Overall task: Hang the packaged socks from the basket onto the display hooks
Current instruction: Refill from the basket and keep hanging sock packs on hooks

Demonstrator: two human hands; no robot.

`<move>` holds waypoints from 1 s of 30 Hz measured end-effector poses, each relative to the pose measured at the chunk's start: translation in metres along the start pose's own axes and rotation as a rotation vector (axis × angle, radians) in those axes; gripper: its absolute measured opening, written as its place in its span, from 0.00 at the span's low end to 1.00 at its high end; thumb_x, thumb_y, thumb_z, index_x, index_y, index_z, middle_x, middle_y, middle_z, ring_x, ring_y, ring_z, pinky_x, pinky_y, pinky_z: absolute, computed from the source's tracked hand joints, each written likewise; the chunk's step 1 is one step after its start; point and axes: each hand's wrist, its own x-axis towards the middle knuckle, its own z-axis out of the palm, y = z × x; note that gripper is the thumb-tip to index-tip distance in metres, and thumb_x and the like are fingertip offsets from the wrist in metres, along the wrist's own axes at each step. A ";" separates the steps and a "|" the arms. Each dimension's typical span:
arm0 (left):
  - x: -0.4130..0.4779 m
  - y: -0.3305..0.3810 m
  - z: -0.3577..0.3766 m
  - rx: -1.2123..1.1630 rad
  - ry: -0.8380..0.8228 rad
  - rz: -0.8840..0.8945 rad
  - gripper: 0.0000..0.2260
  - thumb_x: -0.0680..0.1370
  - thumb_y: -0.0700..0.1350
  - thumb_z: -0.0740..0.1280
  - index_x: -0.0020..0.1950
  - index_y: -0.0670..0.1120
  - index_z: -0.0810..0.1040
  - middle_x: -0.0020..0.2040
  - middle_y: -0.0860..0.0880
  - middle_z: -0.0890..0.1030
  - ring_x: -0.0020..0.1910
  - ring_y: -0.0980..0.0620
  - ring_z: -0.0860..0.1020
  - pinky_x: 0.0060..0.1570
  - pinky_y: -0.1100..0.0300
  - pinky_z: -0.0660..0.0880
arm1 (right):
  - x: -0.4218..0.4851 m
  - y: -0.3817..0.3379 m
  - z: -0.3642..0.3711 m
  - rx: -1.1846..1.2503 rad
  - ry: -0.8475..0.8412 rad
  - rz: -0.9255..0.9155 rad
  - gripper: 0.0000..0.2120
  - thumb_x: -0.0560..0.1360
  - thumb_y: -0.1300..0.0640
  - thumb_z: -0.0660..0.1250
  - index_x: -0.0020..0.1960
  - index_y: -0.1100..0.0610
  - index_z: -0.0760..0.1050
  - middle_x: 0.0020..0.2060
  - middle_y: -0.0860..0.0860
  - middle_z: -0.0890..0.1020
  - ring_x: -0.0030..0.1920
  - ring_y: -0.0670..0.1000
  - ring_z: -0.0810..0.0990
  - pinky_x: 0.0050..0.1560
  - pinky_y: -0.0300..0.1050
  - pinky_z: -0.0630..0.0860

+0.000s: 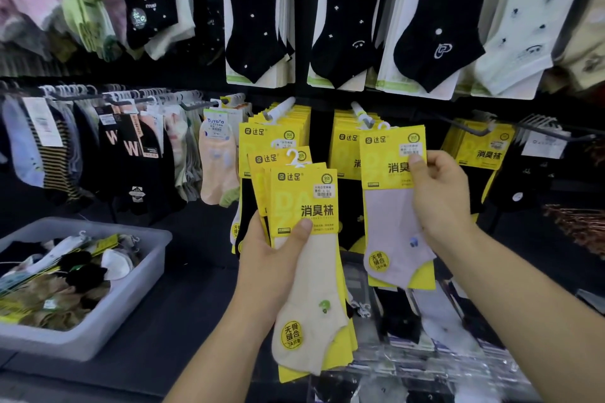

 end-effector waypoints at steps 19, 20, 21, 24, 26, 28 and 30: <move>-0.001 0.001 0.005 0.011 0.003 0.010 0.10 0.78 0.48 0.76 0.54 0.63 0.82 0.53 0.57 0.89 0.50 0.56 0.88 0.41 0.65 0.82 | 0.006 0.016 0.020 -0.195 -0.046 0.042 0.07 0.78 0.50 0.72 0.45 0.52 0.78 0.37 0.48 0.81 0.39 0.47 0.79 0.40 0.46 0.76; -0.001 0.001 0.004 0.010 0.002 0.011 0.10 0.78 0.49 0.76 0.53 0.63 0.82 0.53 0.57 0.89 0.50 0.56 0.88 0.41 0.66 0.82 | 0.002 0.015 0.020 -0.209 -0.022 0.054 0.09 0.77 0.49 0.72 0.45 0.53 0.77 0.37 0.48 0.80 0.38 0.47 0.79 0.39 0.44 0.74; -0.001 0.001 0.004 0.004 -0.001 0.012 0.10 0.78 0.49 0.76 0.53 0.64 0.82 0.53 0.57 0.89 0.50 0.56 0.88 0.41 0.66 0.82 | -0.003 0.013 0.020 -0.200 -0.037 0.068 0.10 0.77 0.49 0.71 0.45 0.54 0.76 0.37 0.49 0.80 0.38 0.48 0.78 0.38 0.44 0.75; -0.002 0.001 0.006 -0.023 -0.019 0.023 0.11 0.74 0.53 0.77 0.54 0.63 0.82 0.53 0.56 0.89 0.51 0.56 0.88 0.42 0.65 0.82 | -0.028 -0.001 0.024 -0.069 -0.250 0.137 0.15 0.77 0.45 0.70 0.43 0.57 0.78 0.34 0.51 0.81 0.34 0.47 0.79 0.36 0.44 0.78; -0.002 0.001 0.008 -0.024 -0.025 0.040 0.15 0.72 0.54 0.77 0.57 0.59 0.81 0.53 0.56 0.89 0.51 0.55 0.88 0.42 0.65 0.82 | -0.044 -0.010 0.029 -0.010 -0.376 0.155 0.18 0.75 0.44 0.72 0.43 0.60 0.79 0.36 0.57 0.82 0.34 0.48 0.78 0.35 0.44 0.77; -0.003 0.001 0.009 -0.011 -0.032 0.059 0.17 0.72 0.52 0.77 0.59 0.57 0.81 0.53 0.55 0.89 0.51 0.55 0.88 0.43 0.65 0.82 | -0.054 -0.015 0.033 0.015 -0.419 0.141 0.17 0.74 0.47 0.74 0.45 0.63 0.79 0.38 0.63 0.81 0.35 0.50 0.79 0.33 0.42 0.77; -0.004 0.001 0.010 -0.027 -0.046 0.052 0.18 0.71 0.52 0.77 0.60 0.55 0.81 0.54 0.54 0.89 0.52 0.53 0.88 0.44 0.63 0.83 | -0.058 -0.017 0.034 0.065 -0.414 0.177 0.15 0.75 0.52 0.74 0.46 0.65 0.78 0.40 0.64 0.82 0.35 0.52 0.81 0.30 0.43 0.79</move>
